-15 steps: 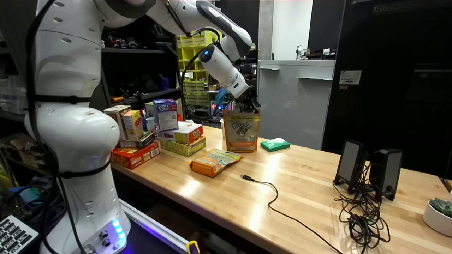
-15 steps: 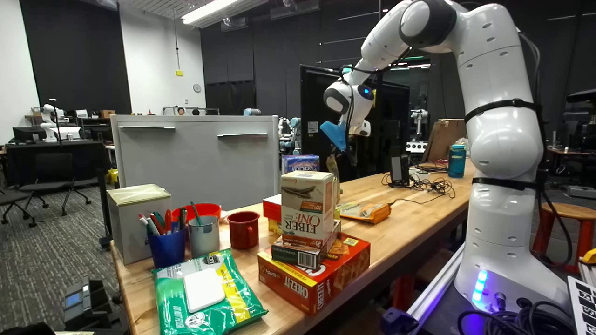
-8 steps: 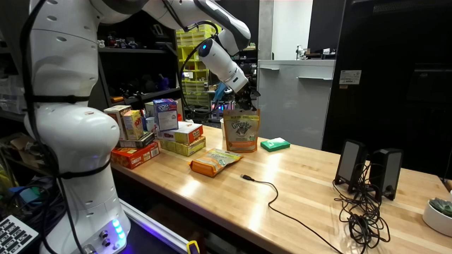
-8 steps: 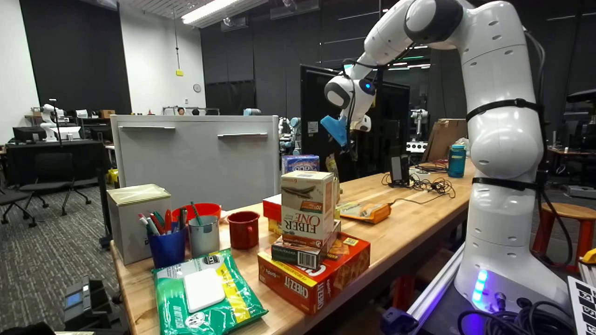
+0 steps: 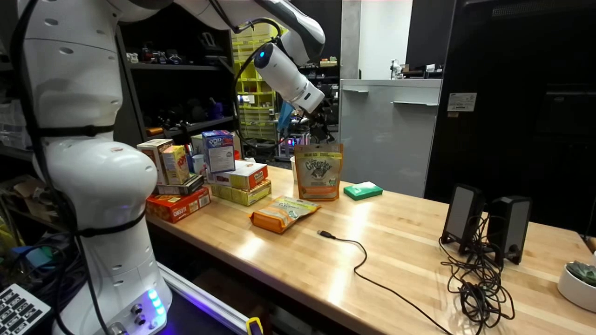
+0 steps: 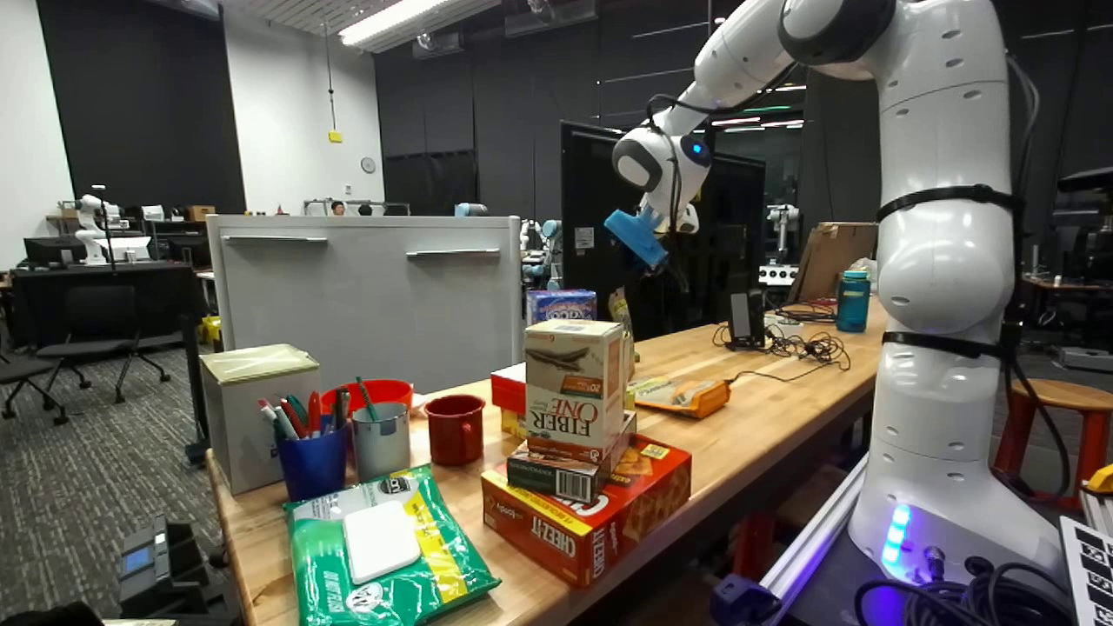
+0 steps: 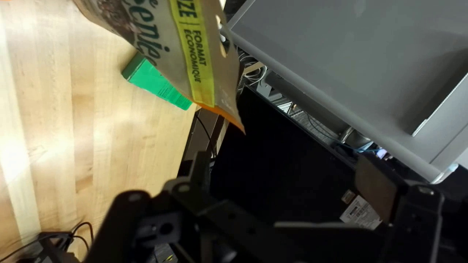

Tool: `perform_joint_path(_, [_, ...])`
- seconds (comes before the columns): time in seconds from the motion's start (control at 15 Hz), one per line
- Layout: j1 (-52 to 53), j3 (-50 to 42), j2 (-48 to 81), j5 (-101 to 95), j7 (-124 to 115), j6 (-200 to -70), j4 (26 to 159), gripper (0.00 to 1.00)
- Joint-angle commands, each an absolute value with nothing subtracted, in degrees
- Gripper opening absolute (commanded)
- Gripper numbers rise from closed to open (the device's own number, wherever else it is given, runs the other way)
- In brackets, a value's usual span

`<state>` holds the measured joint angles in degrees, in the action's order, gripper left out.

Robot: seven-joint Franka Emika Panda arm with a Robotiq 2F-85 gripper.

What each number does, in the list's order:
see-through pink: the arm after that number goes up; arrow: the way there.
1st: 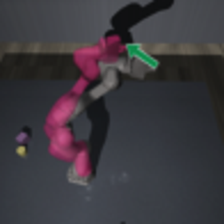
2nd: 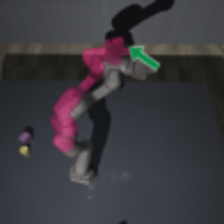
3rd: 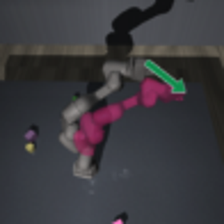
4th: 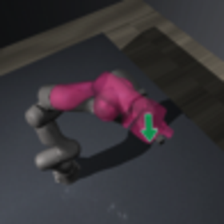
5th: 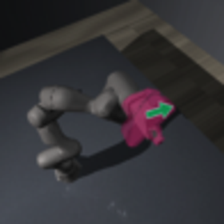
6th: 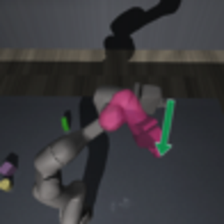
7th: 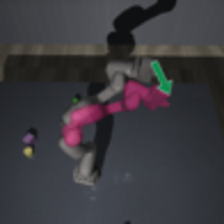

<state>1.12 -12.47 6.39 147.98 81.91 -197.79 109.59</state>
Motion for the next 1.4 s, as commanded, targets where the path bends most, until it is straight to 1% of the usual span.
perform_joint_path(0.0, [-0.52,-10.32,1.17,149.35,91.29,-198.14,114.69,1.00])
perform_joint_path(0.2, [-0.54,-10.72,-0.34,148.81,98.63,-198.23,116.46,1.00])
perform_joint_path(0.6, [-0.58,-12.30,-3.34,148.37,109.30,-198.44,115.49,1.00])
perform_joint_path(1.33, [-0.69,-11.63,-6.63,140.18,120.41,-198.53,116.33,1.00])
